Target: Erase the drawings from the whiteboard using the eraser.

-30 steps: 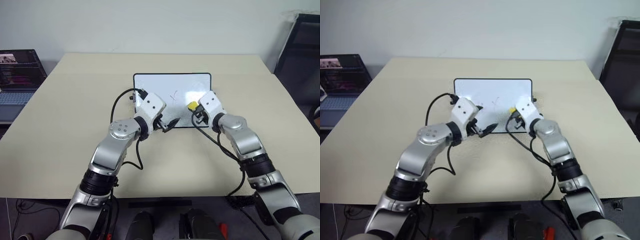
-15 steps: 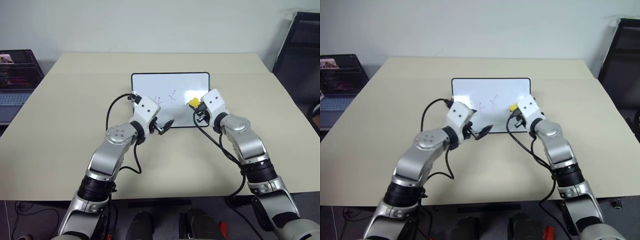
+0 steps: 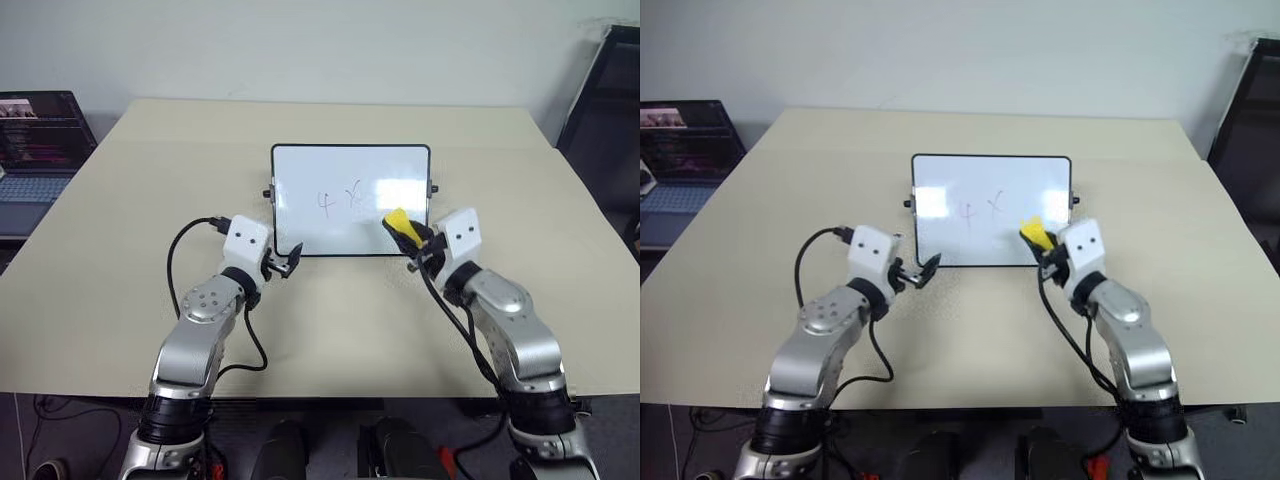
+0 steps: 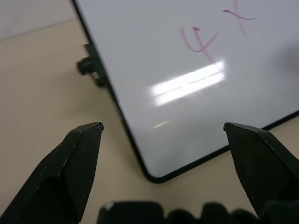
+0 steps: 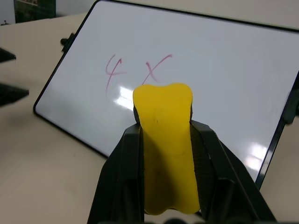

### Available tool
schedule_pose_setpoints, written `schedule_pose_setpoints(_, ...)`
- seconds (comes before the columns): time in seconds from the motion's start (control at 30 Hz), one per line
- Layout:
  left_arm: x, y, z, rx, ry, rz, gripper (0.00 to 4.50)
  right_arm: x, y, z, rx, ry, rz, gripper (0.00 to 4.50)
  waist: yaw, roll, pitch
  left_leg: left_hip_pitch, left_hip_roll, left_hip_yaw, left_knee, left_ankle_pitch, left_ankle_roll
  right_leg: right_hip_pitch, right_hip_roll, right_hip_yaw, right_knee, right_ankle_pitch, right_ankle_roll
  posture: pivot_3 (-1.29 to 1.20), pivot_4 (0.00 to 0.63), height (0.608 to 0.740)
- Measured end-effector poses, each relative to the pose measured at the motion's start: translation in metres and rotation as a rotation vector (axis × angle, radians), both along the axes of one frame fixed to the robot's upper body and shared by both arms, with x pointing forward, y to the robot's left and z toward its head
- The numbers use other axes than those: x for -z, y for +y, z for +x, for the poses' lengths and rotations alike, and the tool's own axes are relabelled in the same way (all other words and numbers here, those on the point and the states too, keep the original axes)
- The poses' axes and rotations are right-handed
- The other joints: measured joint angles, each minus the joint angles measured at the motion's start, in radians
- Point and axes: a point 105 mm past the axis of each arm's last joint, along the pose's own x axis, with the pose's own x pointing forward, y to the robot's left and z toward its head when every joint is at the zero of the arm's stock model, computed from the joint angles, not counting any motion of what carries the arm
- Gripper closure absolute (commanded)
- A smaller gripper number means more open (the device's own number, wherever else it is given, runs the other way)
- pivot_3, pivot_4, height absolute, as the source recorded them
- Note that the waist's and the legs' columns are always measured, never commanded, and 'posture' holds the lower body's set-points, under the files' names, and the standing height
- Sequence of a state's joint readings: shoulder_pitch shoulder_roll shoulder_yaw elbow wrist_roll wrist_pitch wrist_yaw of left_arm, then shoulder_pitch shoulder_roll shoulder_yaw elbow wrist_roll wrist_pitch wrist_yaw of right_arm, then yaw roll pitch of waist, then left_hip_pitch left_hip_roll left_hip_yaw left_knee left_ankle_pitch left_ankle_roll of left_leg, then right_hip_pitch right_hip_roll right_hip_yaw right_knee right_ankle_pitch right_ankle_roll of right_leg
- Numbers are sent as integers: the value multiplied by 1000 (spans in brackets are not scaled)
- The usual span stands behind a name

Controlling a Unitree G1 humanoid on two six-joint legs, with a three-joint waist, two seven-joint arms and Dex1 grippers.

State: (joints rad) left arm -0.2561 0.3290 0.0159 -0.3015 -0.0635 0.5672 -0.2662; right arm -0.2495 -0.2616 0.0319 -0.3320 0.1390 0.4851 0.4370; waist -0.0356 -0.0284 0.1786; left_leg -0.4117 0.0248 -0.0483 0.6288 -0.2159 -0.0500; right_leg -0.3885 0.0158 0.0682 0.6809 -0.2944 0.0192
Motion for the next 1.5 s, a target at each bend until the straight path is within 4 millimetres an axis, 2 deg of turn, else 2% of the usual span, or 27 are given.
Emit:
schedule_pose_setpoints(0.1,-2,7,-1,-47,-30,-8,0,14,-4,-8,-10,32,-6,3503,1,0,0,0,0,1,0,0,0,0,0,0,0,0,0,0,150,740)
schedule_pose_setpoints(0.33,-5,7,-1,-42,-55,-24,0,4,-11,-4,-25,-60,-66,3503,1,0,0,1,0,4,0,0,0,1,1,0,0,-1,2,0,150,740)
schedule_pose_setpoints(0.4,-4,5,-2,-22,-47,-24,0,-3,-10,4,-19,-84,-74,3503,0,0,0,1,0,4,0,0,0,1,1,0,1,-1,1,0,150,740)
schedule_pose_setpoints(0.53,-2,-5,3,41,-25,-9,0,-37,13,32,-20,-184,-120,3503,-3,0,0,3,0,6,0,0,0,1,1,0,1,0,0,0,150,740)
schedule_pose_setpoints(0.6,-11,-14,7,84,-41,-1,0,-51,25,41,-21,-226,-139,3503,1,0,0,2,0,5,0,0,0,1,1,0,1,0,0,0,150,740)
schedule_pose_setpoints(0.67,-24,-22,11,125,-61,14,0,-55,33,53,-13,-230,-162,3503,5,0,0,2,0,5,0,0,0,1,1,0,1,0,0,0,150,740)
schedule_pose_setpoints(0.77,-34,-28,15,160,-55,36,0,-52,42,65,-16,-209,-188,3503,6,0,0,1,-1,5,0,0,0,1,0,-1,0,0,0,0,150,740)
schedule_pose_setpoints(0.97,-30,-42,15,230,32,63,0,-52,49,86,-11,-179,-236,3503,3,0,0,0,0,4,0,0,0,-1,0,-1,0,0,-1,0,150,740)
schedule_pose_setpoints(1.07,-41,-50,17,281,34,81,0,-55,53,96,-6,-175,-256,3503,3,0,0,0,0,4,0,0,0,-1,0,-2,1,0,-1,0,150,740)
schedule_pose_setpoints(1.17,-46,-54,18,306,30,85,0,-56,54,102,1,-176,-271,3503,3,0,0,0,0,5,0,0,0,-1,0,-2,0,0,-1,0,150,740)
schedule_pose_setpoints(1.33,-35,-53,21,312,77,101,0,-45,54,111,13,-131,-302,3503,3,0,0,0,0,5,0,0,0,-1,0,-2,1,0,-1,0,150,740)
schedule_pose_setpoints(1.5,-34,-55,21,325,78,105,0,-33,57,106,-49,-120,-390,3503,3,0,0,0,0,4,0,0,0,-1,0,-2,1,0,-1,0,150,740)
